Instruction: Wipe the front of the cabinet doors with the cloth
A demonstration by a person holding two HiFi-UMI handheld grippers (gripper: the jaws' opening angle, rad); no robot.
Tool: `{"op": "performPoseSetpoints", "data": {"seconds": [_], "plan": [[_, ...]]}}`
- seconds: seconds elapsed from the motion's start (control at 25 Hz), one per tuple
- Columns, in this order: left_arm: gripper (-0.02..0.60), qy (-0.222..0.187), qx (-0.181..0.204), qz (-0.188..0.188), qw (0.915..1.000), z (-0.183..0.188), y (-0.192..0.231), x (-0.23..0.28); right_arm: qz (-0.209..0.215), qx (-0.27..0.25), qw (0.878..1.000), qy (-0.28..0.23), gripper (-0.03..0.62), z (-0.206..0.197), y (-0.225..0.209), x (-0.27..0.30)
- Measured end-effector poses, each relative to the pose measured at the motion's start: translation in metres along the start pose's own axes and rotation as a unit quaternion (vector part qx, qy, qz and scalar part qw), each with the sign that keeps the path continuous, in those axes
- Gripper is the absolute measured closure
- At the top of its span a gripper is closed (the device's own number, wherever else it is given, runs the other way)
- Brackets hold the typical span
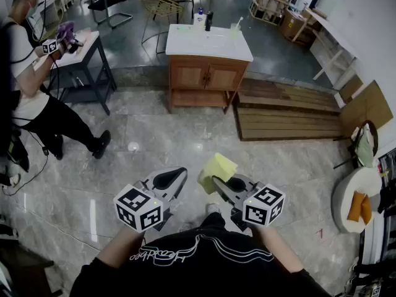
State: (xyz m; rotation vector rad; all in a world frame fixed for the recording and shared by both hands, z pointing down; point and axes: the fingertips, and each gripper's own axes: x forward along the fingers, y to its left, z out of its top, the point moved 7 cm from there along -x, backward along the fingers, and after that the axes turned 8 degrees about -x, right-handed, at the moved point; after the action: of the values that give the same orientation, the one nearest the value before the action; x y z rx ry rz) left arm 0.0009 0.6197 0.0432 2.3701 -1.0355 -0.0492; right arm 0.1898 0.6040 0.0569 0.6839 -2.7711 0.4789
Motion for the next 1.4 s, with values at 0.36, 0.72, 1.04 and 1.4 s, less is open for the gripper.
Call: {"op": "performPoseSetpoints", "data": {"seconds": [0.36, 0.72, 1.04, 1.4], "plan": [[0.575, 0.000, -0.051, -0.001, 0.9987, -0.005, -0.006, 0.027, 0.011, 0.003, 1.000, -0.012, 0.553, -0.002, -0.025, -0.015], [0.575, -0.007, -0.044, 0.030, 0.9986, 0.007, -0.013, 0.070, 0.019, 0.026, 0.999, -0.020, 0.553, 0.007, -0.076, -0.029], [0.575, 0.004, -0.050, 0.052, 0.9974, 0.006, -0.021, 0.156, 0.038, 0.038, 0.998, -0.013, 0.553, 0.009, -0.156, -0.055], [0.575, 0.006, -0.030, 0.075, 0.9967, 0.022, -0.034, 0.247, 0.051, 0.037, 0.998, -0.011, 0.553, 0.025, -0.249, -0.084]]}}
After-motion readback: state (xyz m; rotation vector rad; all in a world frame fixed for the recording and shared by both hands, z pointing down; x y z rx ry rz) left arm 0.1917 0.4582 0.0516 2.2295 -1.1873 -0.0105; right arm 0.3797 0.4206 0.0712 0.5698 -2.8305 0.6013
